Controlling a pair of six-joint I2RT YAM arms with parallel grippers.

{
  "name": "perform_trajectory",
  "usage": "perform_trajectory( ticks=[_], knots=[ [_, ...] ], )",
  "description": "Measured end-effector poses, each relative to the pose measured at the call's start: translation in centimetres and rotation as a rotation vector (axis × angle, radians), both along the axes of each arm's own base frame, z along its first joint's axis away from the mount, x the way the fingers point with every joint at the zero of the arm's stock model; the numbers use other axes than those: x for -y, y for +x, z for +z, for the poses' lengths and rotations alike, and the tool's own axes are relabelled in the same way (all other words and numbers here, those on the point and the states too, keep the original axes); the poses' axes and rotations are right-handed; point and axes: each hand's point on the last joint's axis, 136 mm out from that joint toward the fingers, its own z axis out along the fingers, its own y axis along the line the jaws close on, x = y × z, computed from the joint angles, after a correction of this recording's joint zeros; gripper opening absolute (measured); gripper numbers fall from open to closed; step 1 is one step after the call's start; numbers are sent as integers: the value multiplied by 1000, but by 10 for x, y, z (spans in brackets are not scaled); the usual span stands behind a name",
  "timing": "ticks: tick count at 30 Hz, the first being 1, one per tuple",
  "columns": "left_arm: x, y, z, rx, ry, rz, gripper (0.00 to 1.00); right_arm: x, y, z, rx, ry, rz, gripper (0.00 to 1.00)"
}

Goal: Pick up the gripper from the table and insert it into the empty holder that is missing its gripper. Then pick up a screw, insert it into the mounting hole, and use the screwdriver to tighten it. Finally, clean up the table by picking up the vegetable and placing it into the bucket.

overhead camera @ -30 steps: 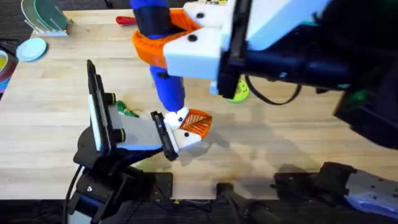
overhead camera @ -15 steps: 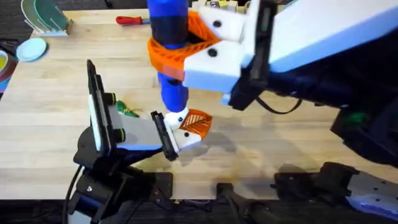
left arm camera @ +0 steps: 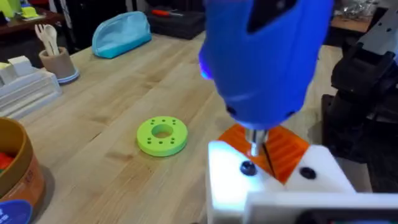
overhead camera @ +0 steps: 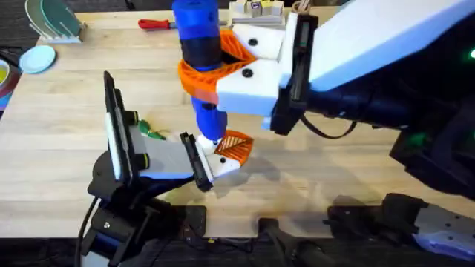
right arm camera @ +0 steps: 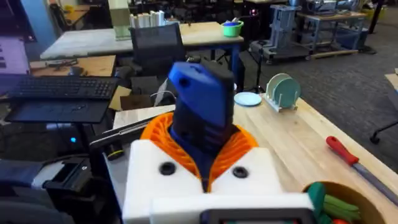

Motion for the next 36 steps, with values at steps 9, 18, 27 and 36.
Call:
perform_trajectory(
  ticks=[9, 18, 27, 36],
  knots=[
    [0, 0, 0, -1, 0, 0, 9, -5, 4, -9, -16, -20, 0, 19],
    [0, 0, 0, 0, 0, 0, 9, -6, 4, -10, -18, -22, 0, 19],
    [0, 0, 0, 0, 0, 0, 9, -6, 4, -10, -18, -22, 0, 19],
    [0, 0, 0, 0, 0, 0, 9, -3, 3, 14, 24, 70, 2, 19]
  ],
)
